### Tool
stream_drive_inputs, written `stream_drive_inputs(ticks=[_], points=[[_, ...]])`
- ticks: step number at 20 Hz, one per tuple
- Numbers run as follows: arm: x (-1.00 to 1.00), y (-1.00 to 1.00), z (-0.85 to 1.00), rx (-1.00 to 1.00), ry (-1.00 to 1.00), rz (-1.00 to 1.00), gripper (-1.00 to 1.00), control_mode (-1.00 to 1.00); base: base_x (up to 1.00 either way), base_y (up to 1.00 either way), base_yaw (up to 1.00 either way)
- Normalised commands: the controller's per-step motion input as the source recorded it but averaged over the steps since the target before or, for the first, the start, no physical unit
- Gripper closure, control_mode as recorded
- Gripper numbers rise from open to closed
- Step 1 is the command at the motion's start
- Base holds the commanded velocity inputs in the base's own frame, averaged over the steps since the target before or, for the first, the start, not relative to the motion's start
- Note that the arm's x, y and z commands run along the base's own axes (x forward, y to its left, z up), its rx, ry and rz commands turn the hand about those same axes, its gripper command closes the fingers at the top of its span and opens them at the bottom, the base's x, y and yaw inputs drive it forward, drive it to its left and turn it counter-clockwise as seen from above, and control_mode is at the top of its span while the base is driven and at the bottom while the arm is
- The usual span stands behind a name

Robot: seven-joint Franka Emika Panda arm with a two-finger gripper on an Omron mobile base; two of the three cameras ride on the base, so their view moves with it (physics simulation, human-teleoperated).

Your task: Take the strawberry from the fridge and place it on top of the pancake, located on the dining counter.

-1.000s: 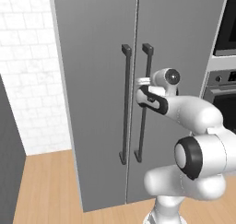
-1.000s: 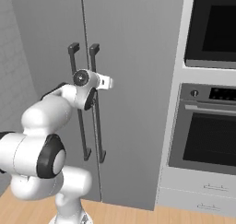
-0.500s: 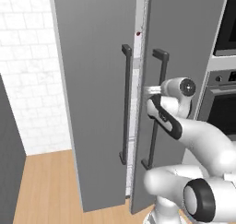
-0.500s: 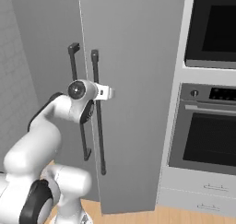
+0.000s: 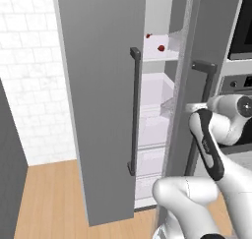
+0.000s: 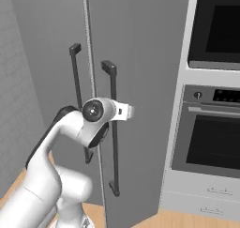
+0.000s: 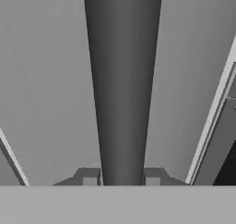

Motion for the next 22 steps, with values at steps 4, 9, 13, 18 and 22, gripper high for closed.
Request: stream_drive_inputs(ticks=[4, 9, 13, 18, 22], points=[[-0.84, -0.86, 0.02, 0.08, 0.16, -0.05, 1.0, -1.0, 0.0, 0.0, 0.0], [-0.68, -0.83, 0.0, 0.1, 0.12, -0.05, -1.0, -1.0, 0.0, 0.0, 0.0], [-0.81, -0.67, 0.26, 0.06, 0.08, -0.04, -1.0, -1.0, 0.0, 0.0, 0.0], [-0.65, 0.35, 0.54, -0.2, 0.2, -0.04, -1.0, -1.0, 0.0, 0.0, 0.0], [-0.39, 0.65, 0.5, -0.34, 0.29, 0.0, -1.0, -1.0, 0.0, 0.0, 0.0]])
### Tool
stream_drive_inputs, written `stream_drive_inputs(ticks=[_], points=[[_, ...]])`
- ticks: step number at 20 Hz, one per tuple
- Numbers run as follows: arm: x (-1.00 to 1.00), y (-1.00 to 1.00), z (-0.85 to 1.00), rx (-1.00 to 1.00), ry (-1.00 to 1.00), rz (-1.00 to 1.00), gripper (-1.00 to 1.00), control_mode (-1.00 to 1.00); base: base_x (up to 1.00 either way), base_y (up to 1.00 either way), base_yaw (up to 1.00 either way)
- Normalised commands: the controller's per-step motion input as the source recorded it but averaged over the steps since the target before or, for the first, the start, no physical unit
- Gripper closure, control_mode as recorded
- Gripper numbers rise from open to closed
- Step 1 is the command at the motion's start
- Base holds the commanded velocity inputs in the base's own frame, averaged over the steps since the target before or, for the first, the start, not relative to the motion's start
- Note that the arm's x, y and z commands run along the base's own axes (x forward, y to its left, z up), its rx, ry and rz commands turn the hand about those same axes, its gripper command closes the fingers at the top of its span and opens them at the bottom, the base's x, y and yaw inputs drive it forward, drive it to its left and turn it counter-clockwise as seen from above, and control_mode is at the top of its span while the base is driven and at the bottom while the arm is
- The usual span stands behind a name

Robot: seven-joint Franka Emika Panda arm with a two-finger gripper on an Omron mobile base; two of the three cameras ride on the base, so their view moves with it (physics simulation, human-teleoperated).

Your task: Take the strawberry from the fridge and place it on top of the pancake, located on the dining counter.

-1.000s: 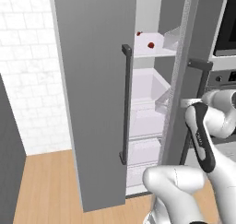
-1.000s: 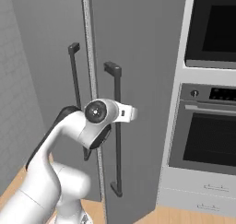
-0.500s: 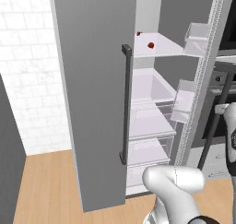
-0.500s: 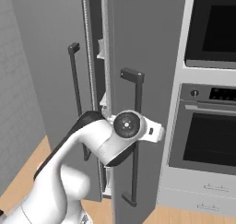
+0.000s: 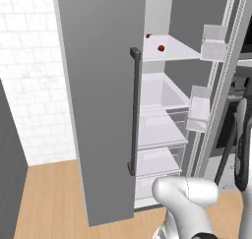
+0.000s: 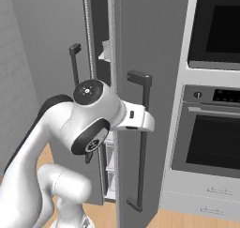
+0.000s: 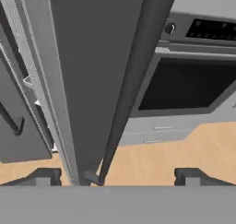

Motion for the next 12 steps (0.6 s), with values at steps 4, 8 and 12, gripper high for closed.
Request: stream_drive_inputs(ticks=[4, 8, 12], points=[[-0.08, 0.87, 0.28, -0.42, 0.34, 0.11, -1.0, -1.0, 0.0, 0.0, 0.0], [0.0, 0.65, 0.04, -0.4, 0.4, 0.24, -1.0, -1.0, 0.0, 0.0, 0.0], [0.03, 0.72, 0.2, -0.4, 0.31, 0.44, -1.0, -1.0, 0.0, 0.0, 0.0]])
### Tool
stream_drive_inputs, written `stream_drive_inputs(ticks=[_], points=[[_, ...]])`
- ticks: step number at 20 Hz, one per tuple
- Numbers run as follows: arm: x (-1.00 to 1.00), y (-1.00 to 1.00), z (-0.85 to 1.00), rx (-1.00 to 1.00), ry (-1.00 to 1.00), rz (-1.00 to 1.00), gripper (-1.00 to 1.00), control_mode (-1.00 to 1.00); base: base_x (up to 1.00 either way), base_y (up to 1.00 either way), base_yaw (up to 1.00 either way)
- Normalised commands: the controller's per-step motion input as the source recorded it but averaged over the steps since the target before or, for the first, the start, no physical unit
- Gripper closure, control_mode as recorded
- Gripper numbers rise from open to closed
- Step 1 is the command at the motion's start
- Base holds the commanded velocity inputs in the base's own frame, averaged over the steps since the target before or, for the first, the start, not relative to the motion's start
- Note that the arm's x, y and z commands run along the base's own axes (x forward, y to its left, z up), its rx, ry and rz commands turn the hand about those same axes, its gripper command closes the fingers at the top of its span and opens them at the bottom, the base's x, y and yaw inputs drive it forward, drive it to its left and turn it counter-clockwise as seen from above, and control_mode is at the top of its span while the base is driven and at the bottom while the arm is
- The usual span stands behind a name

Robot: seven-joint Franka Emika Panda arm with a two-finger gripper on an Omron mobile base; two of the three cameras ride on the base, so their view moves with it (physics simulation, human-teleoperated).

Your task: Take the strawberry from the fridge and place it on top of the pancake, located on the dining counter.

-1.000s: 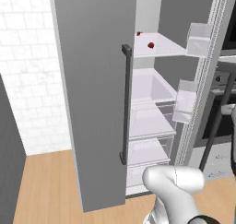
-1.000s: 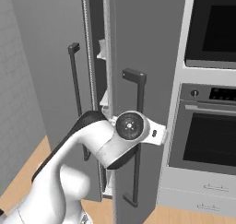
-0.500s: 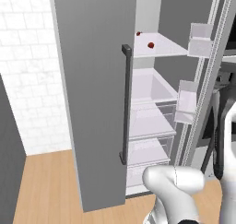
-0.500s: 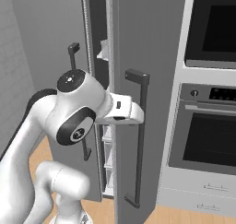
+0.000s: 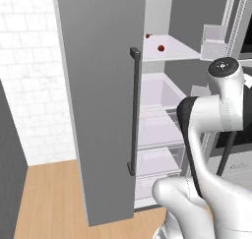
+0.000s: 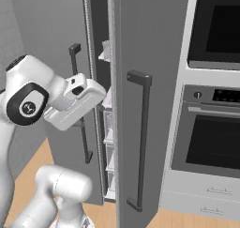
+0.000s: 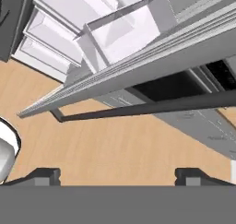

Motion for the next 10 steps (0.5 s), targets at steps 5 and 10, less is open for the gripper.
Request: stream_drive_inputs(ticks=[5, 10], points=[[0.1, 0.55, -0.01, -0.31, 0.29, 0.48, -1.0, -1.0, 0.0, 0.0, 0.0], [0.34, -0.01, -0.5, -0.05, 0.16, 0.09, -1.0, -1.0, 0.0, 0.0, 0.0]])
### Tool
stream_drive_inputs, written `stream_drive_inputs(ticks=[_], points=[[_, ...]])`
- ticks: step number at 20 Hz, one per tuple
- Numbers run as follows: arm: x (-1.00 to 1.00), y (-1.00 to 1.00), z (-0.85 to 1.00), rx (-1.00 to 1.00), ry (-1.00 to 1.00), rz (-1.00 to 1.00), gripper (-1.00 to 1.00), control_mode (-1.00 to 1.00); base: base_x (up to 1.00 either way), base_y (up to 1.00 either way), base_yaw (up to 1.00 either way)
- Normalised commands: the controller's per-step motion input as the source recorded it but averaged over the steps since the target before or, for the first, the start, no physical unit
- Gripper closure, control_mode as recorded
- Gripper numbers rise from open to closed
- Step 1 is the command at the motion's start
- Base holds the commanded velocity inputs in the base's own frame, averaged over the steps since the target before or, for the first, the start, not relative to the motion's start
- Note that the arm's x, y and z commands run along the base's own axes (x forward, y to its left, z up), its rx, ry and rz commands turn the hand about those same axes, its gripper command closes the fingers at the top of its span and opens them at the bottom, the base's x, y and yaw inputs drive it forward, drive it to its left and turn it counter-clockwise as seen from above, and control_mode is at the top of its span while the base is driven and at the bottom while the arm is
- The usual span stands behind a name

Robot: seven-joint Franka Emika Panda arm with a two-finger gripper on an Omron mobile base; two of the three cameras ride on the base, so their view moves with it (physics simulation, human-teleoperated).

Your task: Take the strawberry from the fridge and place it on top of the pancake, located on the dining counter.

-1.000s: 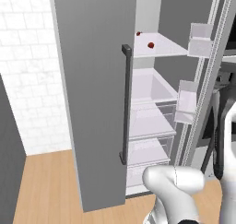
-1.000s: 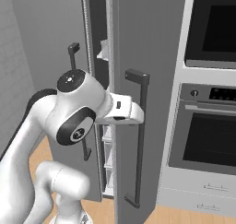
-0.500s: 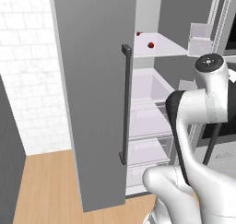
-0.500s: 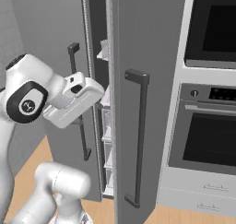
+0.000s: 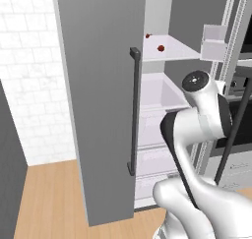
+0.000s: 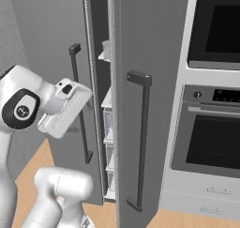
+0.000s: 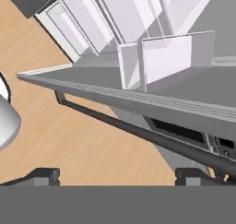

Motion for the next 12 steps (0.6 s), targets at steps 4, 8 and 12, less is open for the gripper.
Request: stream_drive_inputs(ticks=[4, 8, 12], points=[[0.71, 0.0, -0.11, -0.09, 0.28, 0.2, -1.0, -1.0, 0.0, 0.0, 0.0], [0.46, -0.15, 0.0, -0.12, 0.18, 0.17, -1.0, -1.0, 0.0, 0.0, 0.0], [0.34, -0.27, 0.0, -0.23, 0.18, 0.09, -1.0, -1.0, 0.0, 0.0, 0.0]])
